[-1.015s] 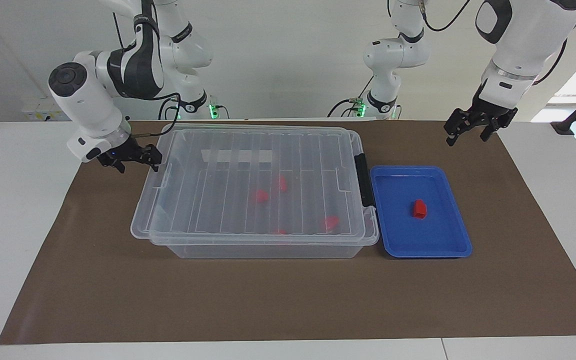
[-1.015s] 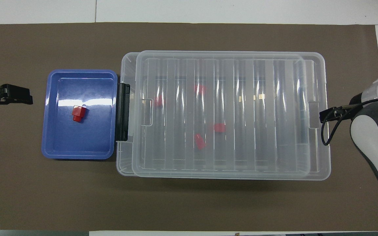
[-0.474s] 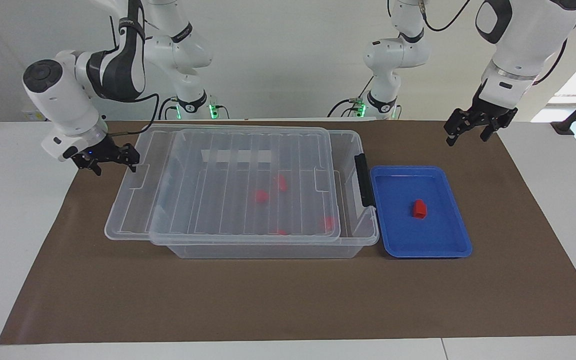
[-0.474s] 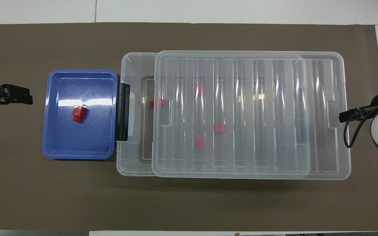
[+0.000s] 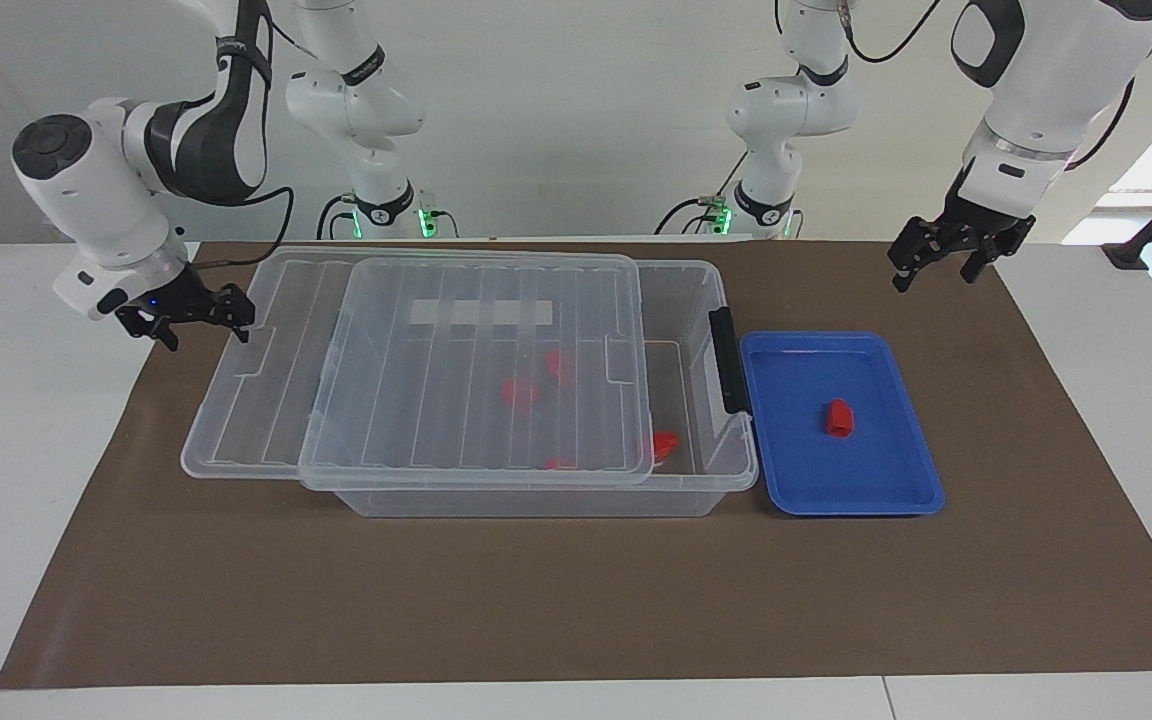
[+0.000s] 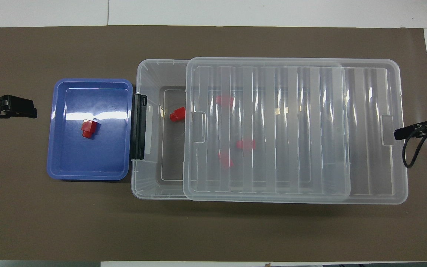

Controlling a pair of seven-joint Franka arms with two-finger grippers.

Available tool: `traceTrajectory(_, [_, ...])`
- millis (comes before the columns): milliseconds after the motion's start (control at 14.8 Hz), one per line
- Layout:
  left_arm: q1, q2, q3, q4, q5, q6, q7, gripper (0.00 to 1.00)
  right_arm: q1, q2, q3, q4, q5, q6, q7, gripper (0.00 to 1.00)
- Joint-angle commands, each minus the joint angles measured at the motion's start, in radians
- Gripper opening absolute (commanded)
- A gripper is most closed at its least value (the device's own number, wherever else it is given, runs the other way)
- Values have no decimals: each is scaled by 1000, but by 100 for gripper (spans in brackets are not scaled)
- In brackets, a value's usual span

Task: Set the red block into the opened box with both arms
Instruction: 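Slide the clear lid away from the blue tray with the right gripper, then reach the left gripper down and grasp the red block in the tray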

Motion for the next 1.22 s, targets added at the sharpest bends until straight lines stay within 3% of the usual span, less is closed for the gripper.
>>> traceTrajectory(0, [4,6,-5,17,-15,-21,12,100,-25,-17,-2,-24,-19,36,-56,100])
traceTrajectory(135, [6,6,-5,14,-15,-2,12,100,-29,-14,-4,-23,-19,38,-57,100])
traceTrajectory(542, [13,3,-5,-135,-15,182,51,100,-54,-11,-31,-12,-19,39,-134,100])
traceTrajectory(745, [13,8,-5,-270,-15,354,90,100,-56,-11,-42,-14,-19,42,-145,100])
traceTrajectory(1151, [4,152,-5,-403,-15,606,133,100,-69,-11,-57,-14,-19,59,-202,100])
